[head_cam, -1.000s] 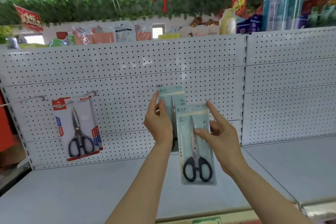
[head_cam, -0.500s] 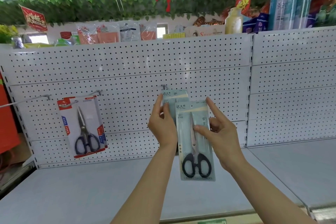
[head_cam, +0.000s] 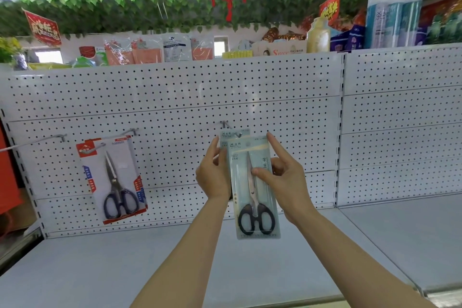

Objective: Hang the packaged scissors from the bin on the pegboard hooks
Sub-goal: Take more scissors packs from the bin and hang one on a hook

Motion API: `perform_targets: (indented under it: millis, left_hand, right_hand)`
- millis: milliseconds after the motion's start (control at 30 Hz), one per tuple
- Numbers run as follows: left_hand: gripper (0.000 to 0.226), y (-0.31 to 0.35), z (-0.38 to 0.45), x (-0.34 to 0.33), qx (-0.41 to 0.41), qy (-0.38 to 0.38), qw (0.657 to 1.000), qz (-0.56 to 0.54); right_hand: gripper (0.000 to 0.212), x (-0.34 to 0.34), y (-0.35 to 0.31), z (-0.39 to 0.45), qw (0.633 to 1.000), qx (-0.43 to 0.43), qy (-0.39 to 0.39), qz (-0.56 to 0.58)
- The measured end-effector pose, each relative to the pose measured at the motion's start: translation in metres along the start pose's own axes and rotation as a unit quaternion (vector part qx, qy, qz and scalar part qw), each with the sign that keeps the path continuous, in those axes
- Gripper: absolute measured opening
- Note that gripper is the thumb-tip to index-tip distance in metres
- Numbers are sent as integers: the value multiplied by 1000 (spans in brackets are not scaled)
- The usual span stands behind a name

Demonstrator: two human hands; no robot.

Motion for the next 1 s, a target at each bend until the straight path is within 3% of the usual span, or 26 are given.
perform_targets:
  millis: [167,233,400,633,1000]
  left_hand:
    - [31,23,5,23,-53,12,997,-46]
    - [31,39,2,25,-90,-32,994,-53]
    - [54,42,-3,11,-142,-147,978,53]
    - [61,29,10,0,-163,-149,967,127]
    - [61,29,17,4,-183,-190,944,199]
  right_hand:
    - [78,-14,3,18,1000,18,-6,-11]
    - [77,-17,7,23,1000,11,-6,-5]
    - [75,-21,16,26,1000,2,-4,8]
    - [76,-30,35,42,999,-2,13,-39]
    - [74,-29,34,40,979,75,5,-188]
Point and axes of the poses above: each hand's wrist, its own z-axis towards the middle knuckle, its own x-axis out of the back of the hand, y = z × x, the point moved 4 cm from there along z, towards the middle knuckle, and after that the axes turned 9 degrees about y, right-handed, at the moved point
